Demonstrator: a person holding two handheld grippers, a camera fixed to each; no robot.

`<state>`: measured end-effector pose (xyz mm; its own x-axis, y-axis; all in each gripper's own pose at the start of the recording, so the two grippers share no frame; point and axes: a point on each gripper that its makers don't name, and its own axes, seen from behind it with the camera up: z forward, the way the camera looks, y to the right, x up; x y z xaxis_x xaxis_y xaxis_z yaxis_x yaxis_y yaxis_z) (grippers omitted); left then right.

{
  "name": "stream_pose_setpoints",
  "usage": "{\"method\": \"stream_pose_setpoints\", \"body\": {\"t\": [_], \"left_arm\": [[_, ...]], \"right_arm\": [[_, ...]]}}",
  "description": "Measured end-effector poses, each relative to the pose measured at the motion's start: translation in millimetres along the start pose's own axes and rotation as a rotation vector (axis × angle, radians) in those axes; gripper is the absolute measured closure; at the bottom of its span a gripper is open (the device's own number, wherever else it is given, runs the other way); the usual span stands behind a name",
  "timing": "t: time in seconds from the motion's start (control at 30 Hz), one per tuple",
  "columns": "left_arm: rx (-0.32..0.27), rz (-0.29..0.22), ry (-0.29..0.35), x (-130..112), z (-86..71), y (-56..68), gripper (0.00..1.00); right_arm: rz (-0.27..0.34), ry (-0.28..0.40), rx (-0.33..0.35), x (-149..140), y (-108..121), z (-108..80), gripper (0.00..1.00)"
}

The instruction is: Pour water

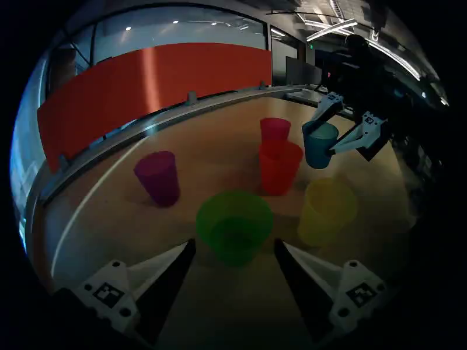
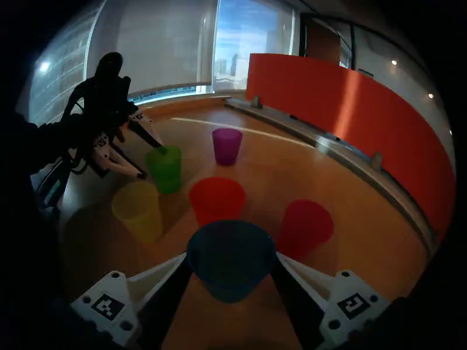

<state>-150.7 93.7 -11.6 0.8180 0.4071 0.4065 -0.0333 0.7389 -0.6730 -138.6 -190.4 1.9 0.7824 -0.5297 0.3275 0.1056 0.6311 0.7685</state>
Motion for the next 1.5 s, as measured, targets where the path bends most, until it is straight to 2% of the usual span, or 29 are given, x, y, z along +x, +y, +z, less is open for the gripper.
{"method": "stream_pose_setpoints", "body": {"t": [0.37,0.57,0.93,1.07,1.27,1.5], "left_arm": [[0.029,-0.059,0.051,4.4,-24.0,-1.5,0.0],[0.034,-0.091,0.077,7.4,-31.5,-1.6,0.0],[0.048,-0.108,0.099,8.2,-42.0,2.1,0.0],[0.049,-0.112,0.106,8.8,-43.7,3.7,0.0],[0.071,-0.12,0.117,7.4,-50.0,0.0,0.0],[0.118,-0.157,0.129,0.9,-63.2,-8.7,0.0]], "right_arm": [[0.019,-0.002,-0.003,-12.2,0.7,9.0,0.09],[0.02,-0.007,-0.016,-19.3,3.3,10.0,0.09],[0.036,-0.015,-0.021,-31.0,1.1,7.8,0.08],[0.043,-0.015,-0.023,-33.2,-0.1,6.5,0.0],[0.05,-0.008,-0.028,-34.2,-3.7,-2.8,0.0],[0.067,0.015,-0.069,-40.2,-5.7,-25.3,0.0]]}}
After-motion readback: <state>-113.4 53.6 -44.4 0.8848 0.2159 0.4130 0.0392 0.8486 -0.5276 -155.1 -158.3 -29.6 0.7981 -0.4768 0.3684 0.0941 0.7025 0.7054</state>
